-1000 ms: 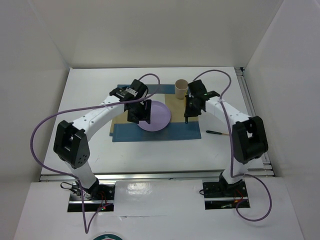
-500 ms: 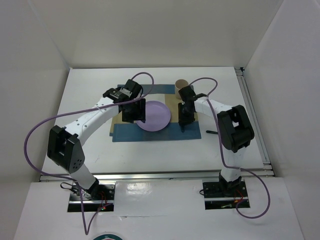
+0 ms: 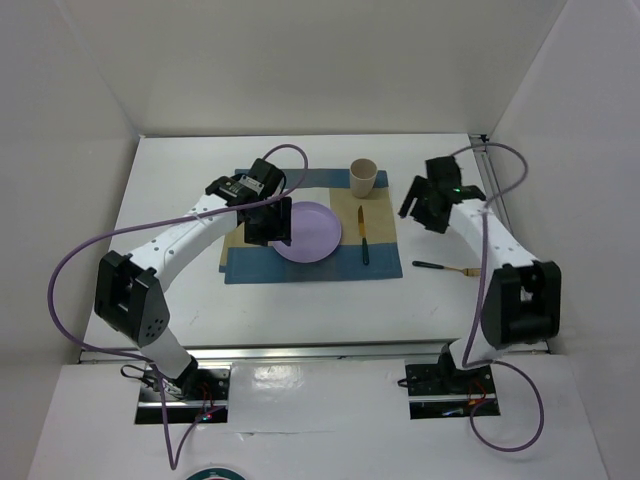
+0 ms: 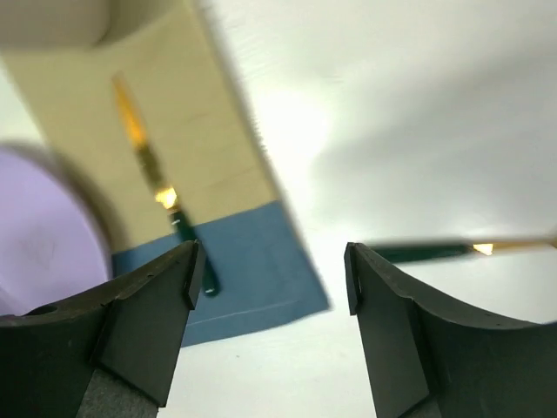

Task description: Set the dinner table for one person

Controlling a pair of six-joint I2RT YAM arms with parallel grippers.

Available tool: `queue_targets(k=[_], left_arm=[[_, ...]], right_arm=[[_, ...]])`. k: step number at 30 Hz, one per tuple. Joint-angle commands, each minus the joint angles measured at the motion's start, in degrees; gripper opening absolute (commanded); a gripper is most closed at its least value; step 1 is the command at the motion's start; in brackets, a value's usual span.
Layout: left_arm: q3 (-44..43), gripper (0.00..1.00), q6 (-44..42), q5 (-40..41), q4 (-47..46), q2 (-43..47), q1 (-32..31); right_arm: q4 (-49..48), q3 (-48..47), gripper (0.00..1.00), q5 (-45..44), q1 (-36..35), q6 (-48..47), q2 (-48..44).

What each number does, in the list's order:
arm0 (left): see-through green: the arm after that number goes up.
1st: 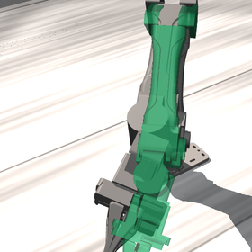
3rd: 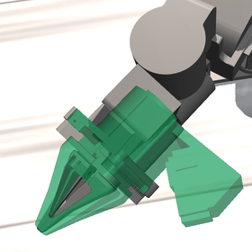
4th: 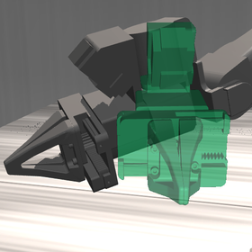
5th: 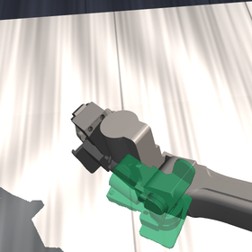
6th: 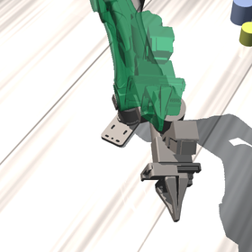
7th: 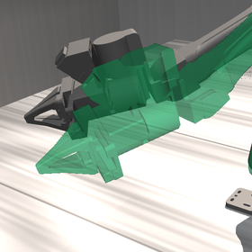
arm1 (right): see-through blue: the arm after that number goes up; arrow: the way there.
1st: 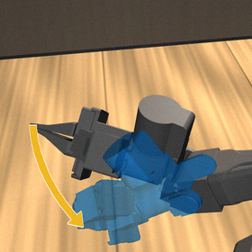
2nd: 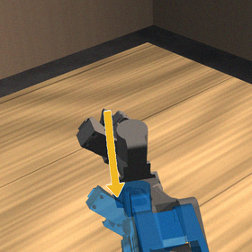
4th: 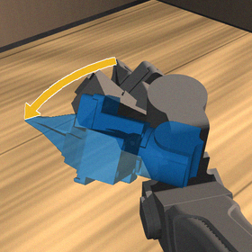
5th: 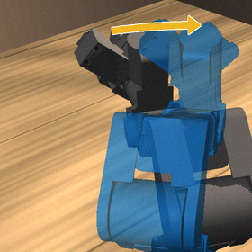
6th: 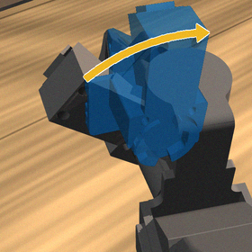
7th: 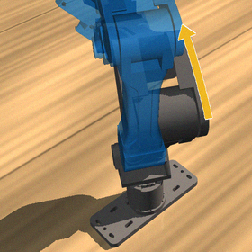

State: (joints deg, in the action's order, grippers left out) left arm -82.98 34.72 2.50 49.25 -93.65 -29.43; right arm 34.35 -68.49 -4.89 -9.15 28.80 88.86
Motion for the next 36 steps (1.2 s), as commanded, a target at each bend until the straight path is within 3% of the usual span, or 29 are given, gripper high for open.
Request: queue_targets(k=[1,5,9,22,29,36], left_arm=[[-0.9,0.71,-0.6,-1.1,-0.7,1.1,0.2],[-0.9,0.71,-0.6,-1.6,-1.7,1.1,0.2],[-0.3,0.71,-1.1,-2.8,-2.3,1.1,0.2],[1.3,0.71,-1.7,-2.2,-2.3,1.6,0.2],[1.3,0.71,-2.2,-1.7,-2.3,1.6,0.2],[0.6,0.71,-2.7,-0.5,-1.7,1.6,0.2]], right_arm=[[4.9,6.2,0.77,-2.2,5.9,5.3,-5.3],[6.8,13.6,0.77,1.4,10.5,10.9,-8.7],[1.5,21.1,0.80,4.5,12.6,15.2,-11.3],[-5.3,18.5,0.73,1.6,12.6,20.5,0.3],[-6.4,17.2,0.59,-5.2,12.6,23.6,3.1],[-5.7,14.8,0.44,-6.3,12.6,22.5,7.0]])
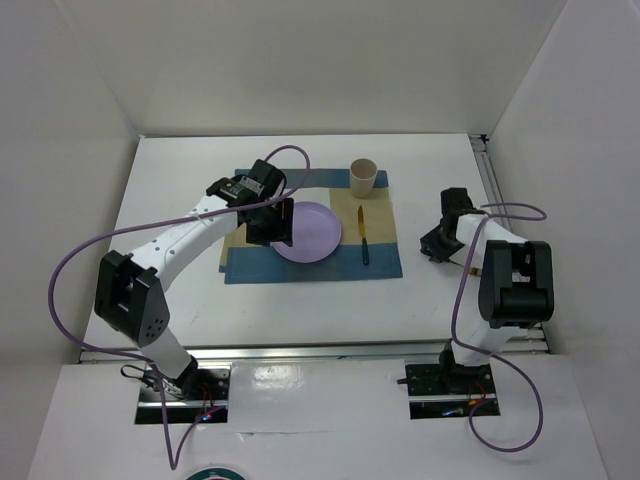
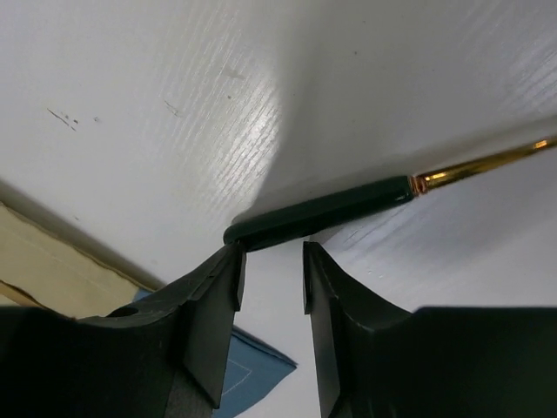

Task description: Set the dinner table for one person

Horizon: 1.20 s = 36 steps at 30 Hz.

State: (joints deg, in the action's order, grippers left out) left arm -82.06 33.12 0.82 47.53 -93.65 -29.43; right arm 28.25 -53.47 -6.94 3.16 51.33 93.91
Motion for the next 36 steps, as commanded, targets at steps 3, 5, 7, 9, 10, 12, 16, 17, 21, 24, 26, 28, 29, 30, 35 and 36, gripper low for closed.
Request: queue_targets(k=[3,5,7,9,10,12,16,17,21,24,26,28,29,30,35,36], left_arm=[[-0.3,0.71,-1.1,1.2,0.0,1.6,0.2],[-0.8,0.71,-1.1,1.2,0.0,1.1,0.2],[-0.8,0.71,-1.1,1.2,0.0,1.1,0.2],[-0.8,0.71,-1.1,0.7,0.0,1.1,0.2],[-1.3,0.71,-1.1,0.7,0.0,1.1,0.2],[-1.3,0.71,-1.1,0.7,0.0,1.1,0.2],[-1.9,0.71,-1.1,0.7,0.5,1.1,0.2],[-1.9,0.71,-1.1,1.2,0.5,1.1,0.2],[-1.9,0.71,-1.7,1.2,1.1,1.1,0.2],[-1.9,0.71,-1.7,1.2,1.1,1.1,0.2],[-1.9,0.71,-1.7,1.2,1.1,1.1,0.2],[-1.9,0.71,-1.7,1.2,1.1,1.1,0.2],[-1.9,0.71,-1.7,1.2,1.1,1.1,0.2],[-1.9,0.71,-1.7,1.2,1.1,1.1,0.2],[-1.9,0.71,-1.7,1.2,1.1,1.1,0.2],[-1.9,0.71,-1.7,1.2,1.1,1.1,0.2]], right_arm=[[-0.4,1.3,0.58,-3.6,-0.3,-1.1,0.1],[-0.4,1.4,0.69,-3.6,-0.3,-1.1,-1.1],[-0.4,1.4,0.77,-4.1,-0.3,-1.1,-1.8],[0.1,1.4,0.78,-4.7,-0.3,-1.1,-1.8],[0.1,0.7,0.80,-4.7,-0.3,-1.1,-1.8],[0.1,-0.7,0.80,-4.7,0.3,-1.1,-0.6],[-0.4,-2.9,0.80,-4.1,0.3,-1.1,2.7],[-0.4,-4.3,0.80,-4.1,0.3,-1.1,3.3],[0.2,-9.2,0.80,-4.7,0.3,-1.6,7.8],[0.7,-11.7,0.79,-5.2,0.3,-2.1,10.0],[0.8,-12.4,0.77,-5.9,0.3,-2.6,10.8],[0.8,-12.4,0.77,-6.4,-0.3,-2.6,10.8],[0.8,-12.4,0.77,-6.4,-0.3,-2.6,10.8],[0.8,-11.7,0.79,-6.4,-0.3,-2.6,10.0],[1.5,-11.7,0.93,-7.0,-0.3,-3.2,8.7],[2.2,-11.7,0.94,-7.7,-0.3,-3.2,8.7]])
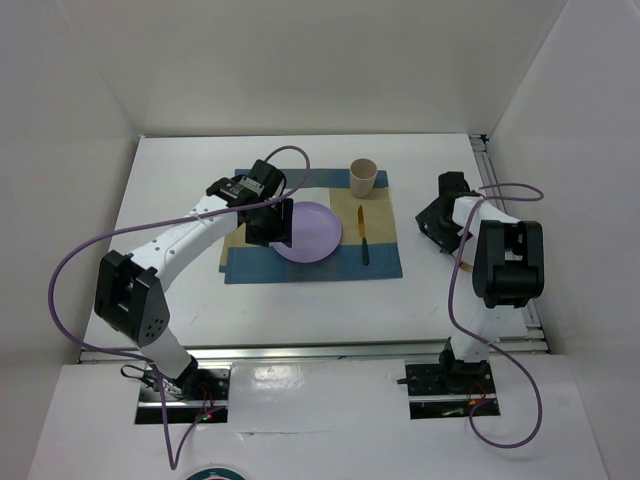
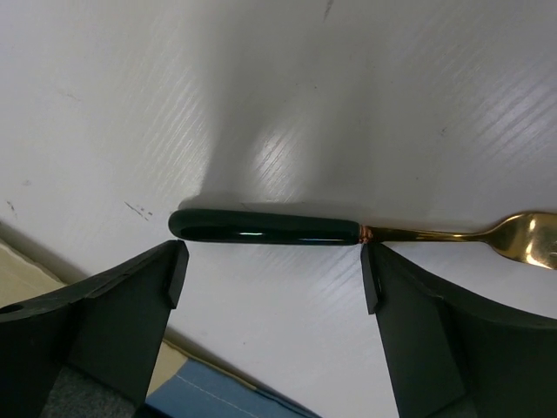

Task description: Set the dinner table for one person

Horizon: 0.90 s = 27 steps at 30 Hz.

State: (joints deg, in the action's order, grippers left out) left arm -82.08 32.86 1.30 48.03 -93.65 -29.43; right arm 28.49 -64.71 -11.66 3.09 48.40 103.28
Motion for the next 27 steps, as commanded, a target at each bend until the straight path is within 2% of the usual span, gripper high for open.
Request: queue_targets(k=[1,6,11,17,27], left_arm=[[-1.9,0.71,-1.4,0.7,0.6,1.1,0.2],[-1.9,0.71,-1.4,0.7,0.6,1.1,0.2],[-1.3,0.71,-1.4,0.2,0.1,1.1,0.2],[-1.3,0.71,-1.4,0.7,0.0,1.6,0.2],[-1.3,0.71,-1.4,0.1,0.0,1.1,0.2]], right_arm=[[1.9,0.1,0.94,-3.7,-0.2,-0.2,-1.2],[3.1,0.1,1.00,-5.1,1.3,-1.5,-2.5],[1.9,0.1,1.00,-3.9,3.5,-3.6,-1.9],[2.4,-5.2,1.00,-2.1,4.1,-6.9,2.1],[0.6,-5.8,1.00,2.7,4.1,-9.0,-2.1]])
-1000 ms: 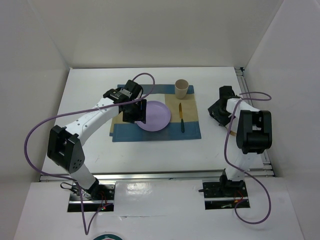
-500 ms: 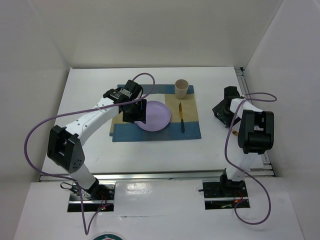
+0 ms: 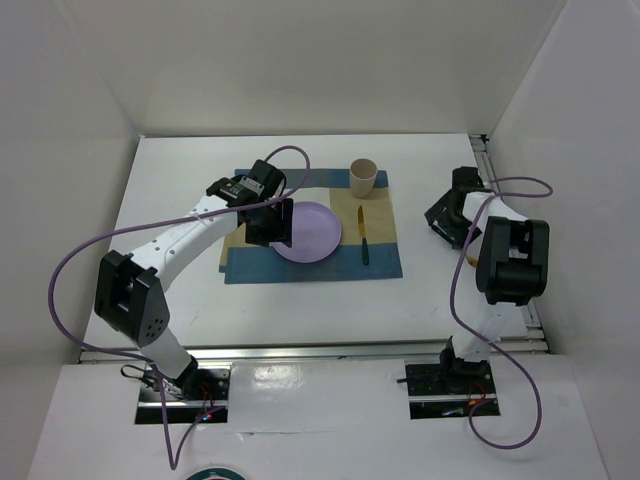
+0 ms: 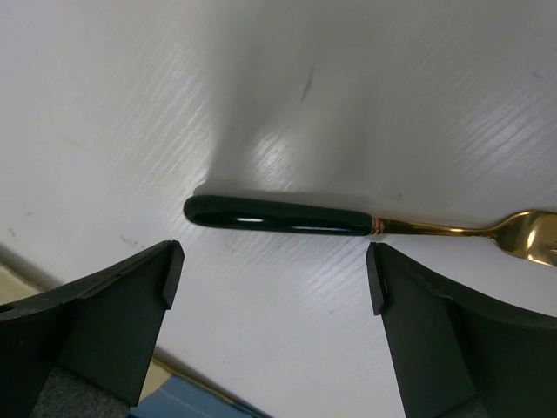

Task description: Set the dinner table for one person

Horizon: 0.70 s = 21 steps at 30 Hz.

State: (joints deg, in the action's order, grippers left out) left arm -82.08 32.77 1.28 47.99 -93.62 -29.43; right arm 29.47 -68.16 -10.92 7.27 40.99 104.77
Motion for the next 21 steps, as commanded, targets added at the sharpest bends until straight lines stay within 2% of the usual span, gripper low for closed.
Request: queue_targets(k=[1,6,11,15,21], left_arm=[[-1.3,0.71,-1.3,0.1,0.1,1.1,0.2],[-1.3,0.71,-1.3,0.1,0.1,1.1,0.2],[-1.3,0.71,-1.3,0.1,0.1,1.1,0.2],[-1.3,0.71,-1.3,0.1,0.1,1.1,0.2],[-1.3,0.71,-1.3,0.1,0.1,1.7,0.2]], right_arm=[[-1.1,-2.3,1.00,2.6,-0.1,-1.6,-5.6],[-5.2,-1.4,1.00,3.8,-0.6,-4.0,-9.9],[-4.2,-9.4,1.00,3.5,-0.6,-5.8,-0.7],[-2.9,-14.4,1.00,8.1,-0.6,-6.4,7.1],[-5.1,-11.4,1.00,16.4,-2.5,-9.0,8.5]])
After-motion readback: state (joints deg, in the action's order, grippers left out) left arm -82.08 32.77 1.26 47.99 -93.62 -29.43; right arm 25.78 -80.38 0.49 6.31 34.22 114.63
